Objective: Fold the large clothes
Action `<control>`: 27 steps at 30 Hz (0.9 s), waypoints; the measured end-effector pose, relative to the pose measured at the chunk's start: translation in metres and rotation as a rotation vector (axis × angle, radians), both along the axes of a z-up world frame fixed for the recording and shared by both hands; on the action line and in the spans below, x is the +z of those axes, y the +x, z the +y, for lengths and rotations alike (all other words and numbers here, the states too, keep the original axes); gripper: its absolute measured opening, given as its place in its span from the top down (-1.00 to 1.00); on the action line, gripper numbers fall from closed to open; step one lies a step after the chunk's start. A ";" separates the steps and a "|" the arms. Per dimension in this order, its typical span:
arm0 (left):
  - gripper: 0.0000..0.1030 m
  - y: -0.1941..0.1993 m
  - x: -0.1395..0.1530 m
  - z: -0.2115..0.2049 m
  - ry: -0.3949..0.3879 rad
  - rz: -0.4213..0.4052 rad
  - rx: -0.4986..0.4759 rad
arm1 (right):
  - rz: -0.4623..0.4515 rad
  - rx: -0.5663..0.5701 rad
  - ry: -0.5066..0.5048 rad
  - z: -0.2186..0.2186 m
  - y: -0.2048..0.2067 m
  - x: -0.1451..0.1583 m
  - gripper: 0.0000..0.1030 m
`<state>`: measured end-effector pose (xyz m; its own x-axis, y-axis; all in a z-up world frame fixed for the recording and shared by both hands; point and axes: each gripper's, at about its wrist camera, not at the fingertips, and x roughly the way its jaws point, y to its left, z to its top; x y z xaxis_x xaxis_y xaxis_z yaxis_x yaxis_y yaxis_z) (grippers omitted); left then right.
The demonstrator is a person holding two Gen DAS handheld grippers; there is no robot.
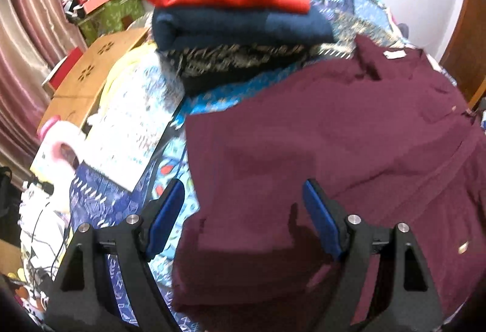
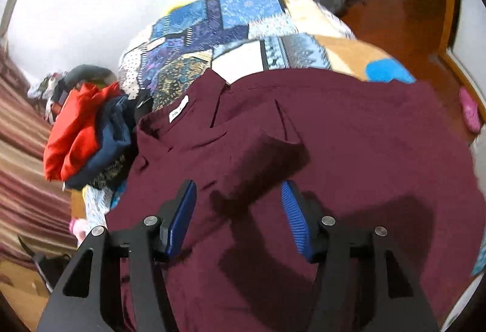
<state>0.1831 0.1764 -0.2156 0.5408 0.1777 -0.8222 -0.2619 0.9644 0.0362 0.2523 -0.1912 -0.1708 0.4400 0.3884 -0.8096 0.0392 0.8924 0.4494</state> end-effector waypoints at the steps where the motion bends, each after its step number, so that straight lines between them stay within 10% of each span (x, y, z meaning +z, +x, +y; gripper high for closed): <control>1: -0.54 0.003 0.002 -0.002 -0.002 -0.006 -0.008 | 0.023 -0.007 0.013 0.002 0.006 -0.007 -0.06; 4: -0.54 0.013 0.008 -0.013 -0.012 -0.018 -0.033 | 0.060 -0.008 0.025 0.007 0.021 -0.024 -0.05; 13: -0.54 0.040 0.006 -0.051 -0.044 -0.003 -0.125 | -0.031 0.004 0.012 -0.002 0.019 -0.004 0.87; 22: -0.54 0.057 0.019 -0.101 -0.070 -0.023 -0.241 | -0.254 -0.009 -0.010 -0.031 -0.010 0.070 0.88; 27: -0.54 0.060 0.004 -0.126 -0.096 0.024 -0.295 | -0.224 -0.039 -0.076 -0.047 -0.016 0.055 0.88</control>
<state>0.2435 0.0501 -0.2118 0.5376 -0.0630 -0.8408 0.0300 0.9980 -0.0556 0.2367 -0.2385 -0.1153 0.6256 0.3097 -0.7160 -0.0193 0.9237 0.3827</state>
